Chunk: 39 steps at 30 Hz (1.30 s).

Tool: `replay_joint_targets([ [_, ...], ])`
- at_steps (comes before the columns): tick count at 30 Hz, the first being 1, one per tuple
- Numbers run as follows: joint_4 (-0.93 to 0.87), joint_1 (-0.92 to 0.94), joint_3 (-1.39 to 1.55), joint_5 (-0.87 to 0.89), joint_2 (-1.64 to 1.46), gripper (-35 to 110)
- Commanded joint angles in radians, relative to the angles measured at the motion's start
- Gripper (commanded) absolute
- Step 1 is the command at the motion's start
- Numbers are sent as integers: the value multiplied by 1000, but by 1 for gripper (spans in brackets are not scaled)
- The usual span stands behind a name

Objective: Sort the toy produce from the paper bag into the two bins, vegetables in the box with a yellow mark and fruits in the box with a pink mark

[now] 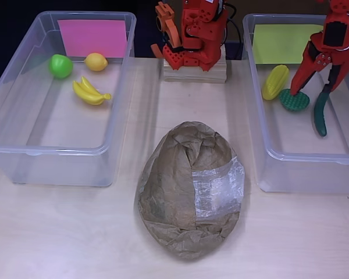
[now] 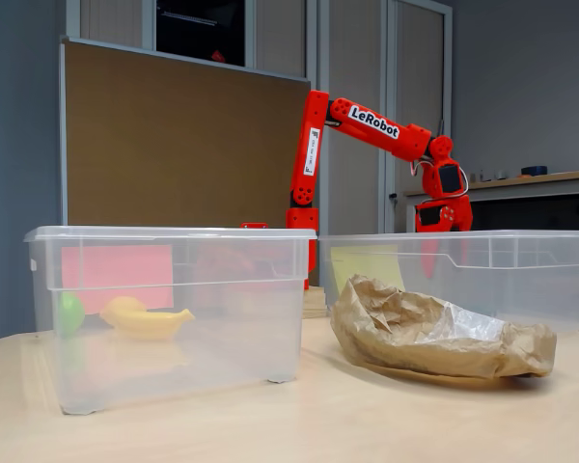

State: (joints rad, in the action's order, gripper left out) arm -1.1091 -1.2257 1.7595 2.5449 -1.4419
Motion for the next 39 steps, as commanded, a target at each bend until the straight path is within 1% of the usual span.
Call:
replay_joint_targets([
  [1,-160,49,-77,-101,-77,33],
  [3,-239,104,-101,-195,-123,30],
  [5,-267,172,-100,-322,-176,24],
  [9,-179,304,-55,-695,-273,1],
  [15,-58,529,75,-1131,-434,0],
  [20,169,764,252,-1466,-574,0],
  [24,313,893,380,-1697,-649,0],
  [29,482,954,540,-1888,-724,3],
  [36,785,1083,982,-2000,-971,1],
  [37,815,1104,1039,-2025,-1006,1],
  [39,785,1138,1103,-2059,-1092,1],
])
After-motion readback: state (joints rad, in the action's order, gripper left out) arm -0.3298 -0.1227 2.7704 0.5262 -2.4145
